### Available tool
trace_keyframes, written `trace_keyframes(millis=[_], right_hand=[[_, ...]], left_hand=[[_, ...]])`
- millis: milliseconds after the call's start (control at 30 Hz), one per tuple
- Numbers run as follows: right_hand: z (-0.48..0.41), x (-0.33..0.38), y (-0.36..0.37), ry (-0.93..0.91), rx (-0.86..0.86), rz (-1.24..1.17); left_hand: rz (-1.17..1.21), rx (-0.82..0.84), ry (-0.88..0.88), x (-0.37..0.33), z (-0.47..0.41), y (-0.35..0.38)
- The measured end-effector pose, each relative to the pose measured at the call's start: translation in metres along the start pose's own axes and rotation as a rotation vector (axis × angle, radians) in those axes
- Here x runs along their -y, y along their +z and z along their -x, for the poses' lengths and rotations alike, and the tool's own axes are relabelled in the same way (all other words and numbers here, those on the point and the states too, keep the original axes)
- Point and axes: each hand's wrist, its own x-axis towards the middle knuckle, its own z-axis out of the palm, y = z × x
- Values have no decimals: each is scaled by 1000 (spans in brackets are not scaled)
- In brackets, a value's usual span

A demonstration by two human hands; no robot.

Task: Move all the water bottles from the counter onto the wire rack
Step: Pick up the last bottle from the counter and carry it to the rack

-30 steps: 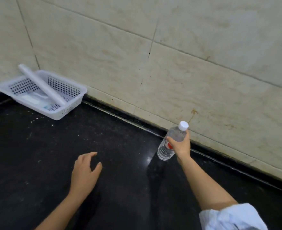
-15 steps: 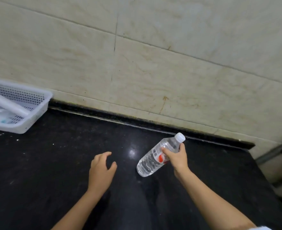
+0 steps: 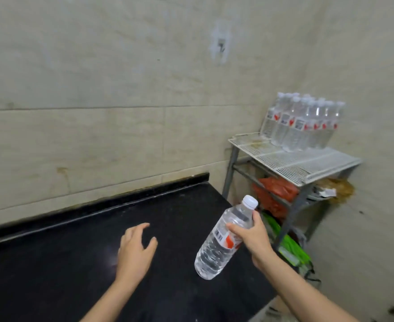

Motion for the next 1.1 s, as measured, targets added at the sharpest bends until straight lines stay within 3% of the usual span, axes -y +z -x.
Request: trace_keyframes(millis=[267,500,767,900,1100], right_hand=[[17,20,-235,-29,-253,115],[50,14,-377,77,-539,220],[-2,25,-450,2,-566,392],[-67,51,-472,-54,-551,314],[-173,96,-495,-177,-494,298]], left_hand=[[81,232,203,-159,53,180],[18,385,474,-266,74,291],[-43,284,624,-351,30,376],[-171,164,793,-381,-16,409],[-348,142,695,-421,-83,460]])
